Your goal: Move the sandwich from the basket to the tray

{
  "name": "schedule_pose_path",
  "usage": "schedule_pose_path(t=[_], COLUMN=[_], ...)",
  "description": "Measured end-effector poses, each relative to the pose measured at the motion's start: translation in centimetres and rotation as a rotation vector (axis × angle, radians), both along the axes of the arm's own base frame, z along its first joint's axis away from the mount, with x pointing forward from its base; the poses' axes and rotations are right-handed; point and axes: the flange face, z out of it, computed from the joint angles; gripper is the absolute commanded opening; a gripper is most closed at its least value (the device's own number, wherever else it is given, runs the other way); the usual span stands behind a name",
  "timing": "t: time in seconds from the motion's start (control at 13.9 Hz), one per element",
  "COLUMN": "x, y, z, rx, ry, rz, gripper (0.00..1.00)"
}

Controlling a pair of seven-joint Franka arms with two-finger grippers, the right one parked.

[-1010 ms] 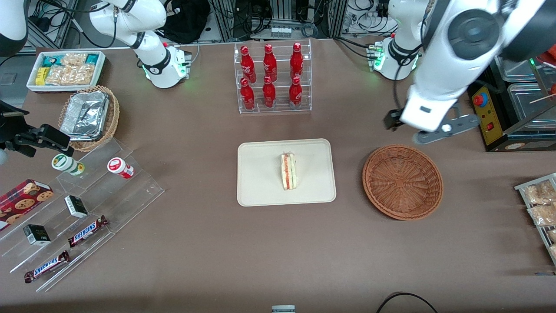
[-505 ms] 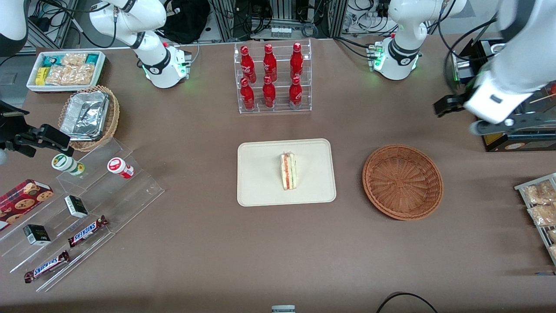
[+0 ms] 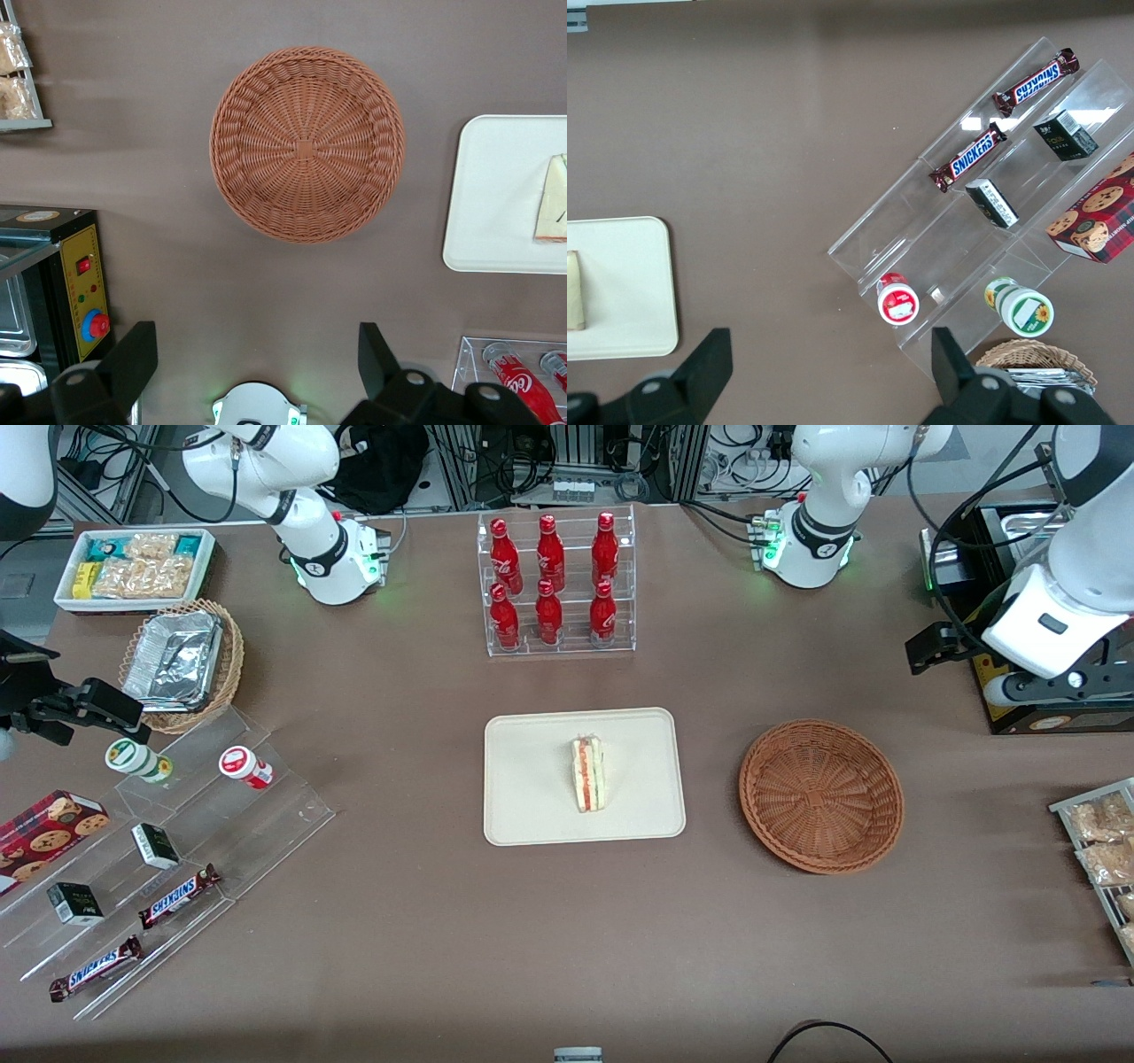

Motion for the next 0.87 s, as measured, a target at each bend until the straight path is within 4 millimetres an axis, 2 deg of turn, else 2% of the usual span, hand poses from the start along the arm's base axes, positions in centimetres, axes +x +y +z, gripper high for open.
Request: schedule_pose_path(t=[0.36, 0.72, 0.87], x=[0.2, -0.6, -0.6], y=[1.0, 3.0, 3.2], z=[0.6, 2.2, 2.3], rx=[-0.008, -0.005, -0.005], ry=[-0.013, -0.043, -0.045], rz=[-0.035, -0.006, -0.002], gripper=[1.00, 1.00, 1.00])
